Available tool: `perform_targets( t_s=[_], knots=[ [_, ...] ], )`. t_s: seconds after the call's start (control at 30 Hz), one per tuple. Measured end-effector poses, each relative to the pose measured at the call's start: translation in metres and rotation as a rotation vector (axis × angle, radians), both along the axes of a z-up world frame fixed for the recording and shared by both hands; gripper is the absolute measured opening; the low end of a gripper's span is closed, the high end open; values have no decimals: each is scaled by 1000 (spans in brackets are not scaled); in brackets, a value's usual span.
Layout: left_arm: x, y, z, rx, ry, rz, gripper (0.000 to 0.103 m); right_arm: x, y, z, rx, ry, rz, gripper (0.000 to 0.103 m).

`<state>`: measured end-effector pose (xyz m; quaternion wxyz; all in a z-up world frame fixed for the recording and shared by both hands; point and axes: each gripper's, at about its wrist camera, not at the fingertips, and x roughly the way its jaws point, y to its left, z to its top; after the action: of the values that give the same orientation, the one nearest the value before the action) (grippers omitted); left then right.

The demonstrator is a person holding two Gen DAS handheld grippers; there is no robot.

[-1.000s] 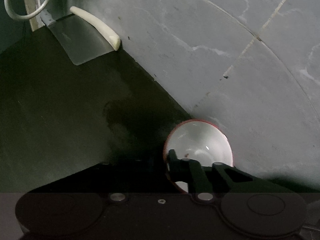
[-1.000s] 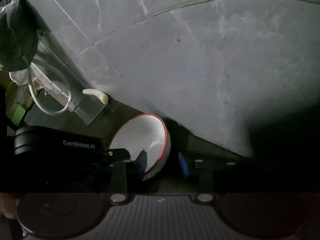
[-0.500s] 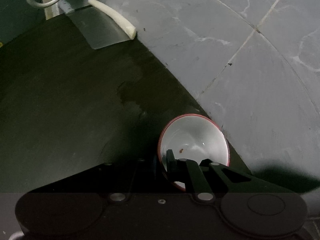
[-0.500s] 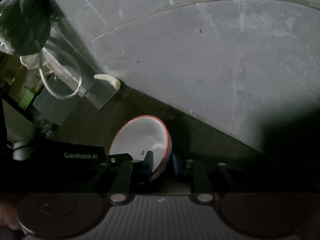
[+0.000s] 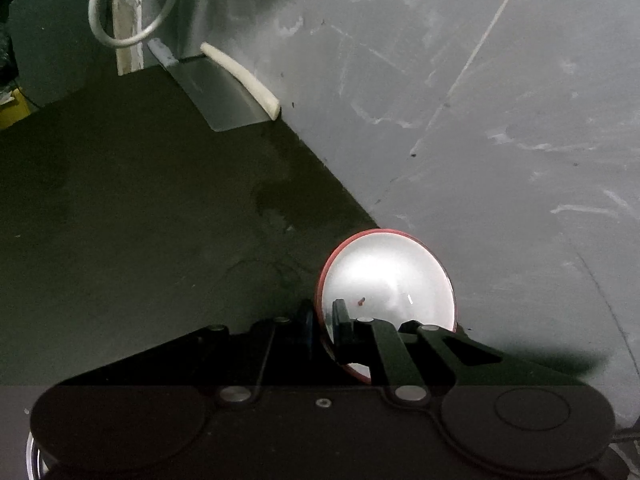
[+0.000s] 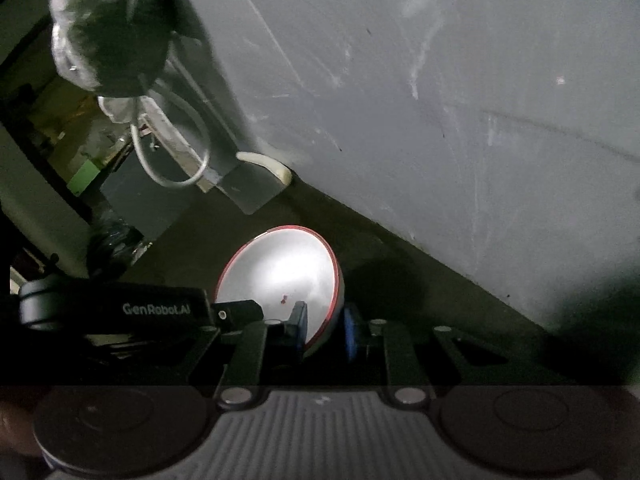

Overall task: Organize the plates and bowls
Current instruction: 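Lift and carry the second white bowl toward the steel bowl with both grippers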

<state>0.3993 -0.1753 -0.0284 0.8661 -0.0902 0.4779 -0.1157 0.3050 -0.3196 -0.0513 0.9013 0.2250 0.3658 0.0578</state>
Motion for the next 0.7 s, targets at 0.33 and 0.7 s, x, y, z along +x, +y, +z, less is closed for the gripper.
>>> perform_targets(
  t_s=[0.33, 0.7],
  knots=[
    [-56, 20, 23, -84, -80, 26, 9, -45, 11, 34, -72, -60, 59, 21],
    [-112, 41, 39, -181, -146, 62, 9, -89, 31, 66, -148, -117, 120, 21]
  ],
)
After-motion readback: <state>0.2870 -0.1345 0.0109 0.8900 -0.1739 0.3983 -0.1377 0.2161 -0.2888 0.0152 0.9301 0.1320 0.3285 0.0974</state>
